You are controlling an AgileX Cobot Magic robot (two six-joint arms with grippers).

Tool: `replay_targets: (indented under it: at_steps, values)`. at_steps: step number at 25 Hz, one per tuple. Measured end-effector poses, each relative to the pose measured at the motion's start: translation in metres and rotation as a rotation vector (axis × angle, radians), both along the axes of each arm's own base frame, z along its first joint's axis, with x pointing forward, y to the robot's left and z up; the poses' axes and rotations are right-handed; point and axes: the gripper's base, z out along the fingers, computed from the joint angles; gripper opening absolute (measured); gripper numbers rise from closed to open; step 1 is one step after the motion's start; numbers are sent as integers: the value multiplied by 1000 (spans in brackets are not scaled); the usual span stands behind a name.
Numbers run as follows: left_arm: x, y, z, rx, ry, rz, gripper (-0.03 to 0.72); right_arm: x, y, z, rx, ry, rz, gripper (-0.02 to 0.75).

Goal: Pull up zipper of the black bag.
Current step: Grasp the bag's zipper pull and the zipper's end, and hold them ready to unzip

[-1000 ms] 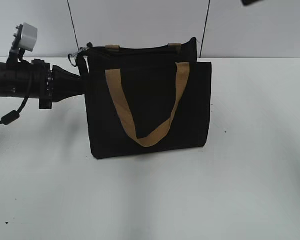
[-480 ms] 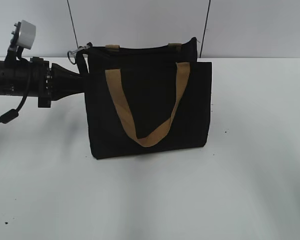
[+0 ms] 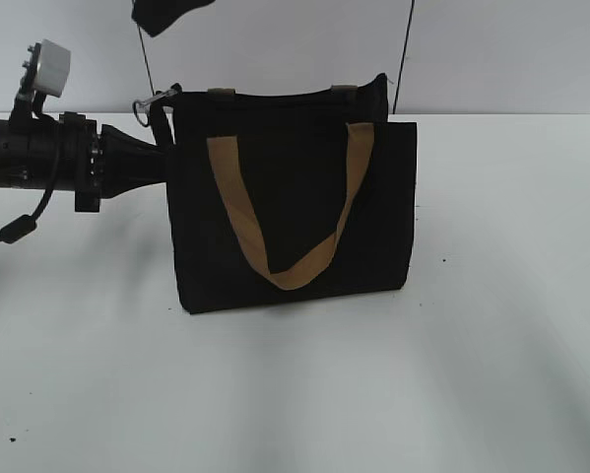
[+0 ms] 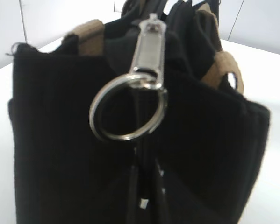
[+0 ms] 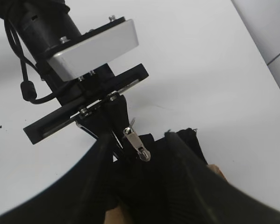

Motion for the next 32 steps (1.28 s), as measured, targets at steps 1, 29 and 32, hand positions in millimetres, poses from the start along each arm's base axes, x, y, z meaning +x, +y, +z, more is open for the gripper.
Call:
replay_targets:
  at_steps: [1,29,32]
  values:
    - [0,0,0,0,0,0,27,0,4,-5,-10,-7,23,275]
    - [-2,-1,3,-25,0,-18,27,12,38,-58,-42,-66,108,274]
    - [-2,-1,3,-25,0,-19,26,13,39,-61,-46,-61,108,274]
